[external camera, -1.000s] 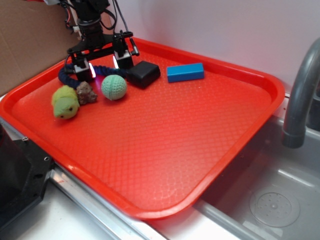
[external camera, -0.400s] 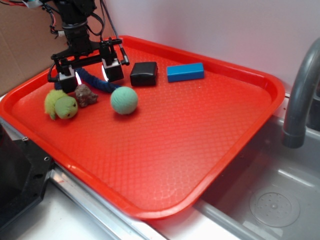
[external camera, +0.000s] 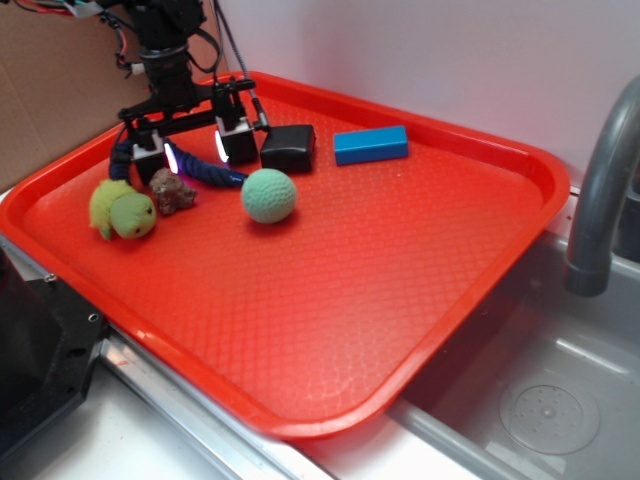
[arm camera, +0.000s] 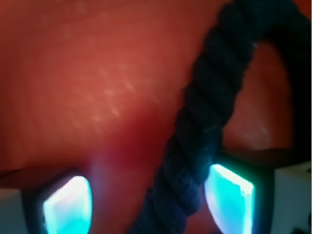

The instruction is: Grab the blue rope.

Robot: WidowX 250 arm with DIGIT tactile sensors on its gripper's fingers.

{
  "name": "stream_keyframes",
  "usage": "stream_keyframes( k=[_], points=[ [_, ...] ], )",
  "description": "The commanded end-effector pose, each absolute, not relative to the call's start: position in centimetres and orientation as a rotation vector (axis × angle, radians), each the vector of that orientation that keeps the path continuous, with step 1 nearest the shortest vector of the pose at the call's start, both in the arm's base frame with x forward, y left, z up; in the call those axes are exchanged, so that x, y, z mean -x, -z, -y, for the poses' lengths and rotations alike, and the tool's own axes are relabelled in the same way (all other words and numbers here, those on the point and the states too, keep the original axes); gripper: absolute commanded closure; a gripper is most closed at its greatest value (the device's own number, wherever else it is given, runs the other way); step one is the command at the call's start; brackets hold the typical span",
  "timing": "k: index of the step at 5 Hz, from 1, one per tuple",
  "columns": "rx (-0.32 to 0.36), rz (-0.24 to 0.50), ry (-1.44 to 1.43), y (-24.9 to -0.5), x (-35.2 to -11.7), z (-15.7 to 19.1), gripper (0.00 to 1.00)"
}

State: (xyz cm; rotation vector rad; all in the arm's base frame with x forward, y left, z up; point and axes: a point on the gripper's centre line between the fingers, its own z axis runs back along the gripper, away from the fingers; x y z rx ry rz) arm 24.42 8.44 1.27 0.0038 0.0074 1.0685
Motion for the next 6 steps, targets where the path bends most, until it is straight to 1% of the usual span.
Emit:
stream_keyframes(
  k=[1,2,3,5,6],
  points=[
    [0.001,-0.015,-0.974,1.3,-23.7,-9.3,0.00],
    [0.001,-0.020,-0.940,3.1,-23.1,-9.1,0.71],
    [0.038,-0.012,-0.957,2.6,-22.7,-8.8,1.00],
    [0.043,-0.005,-0.958,1.9,-22.7,-9.1,1.00],
    [0.014,0.003,-0.957,1.6,-22.6,-9.0,1.00]
  ],
)
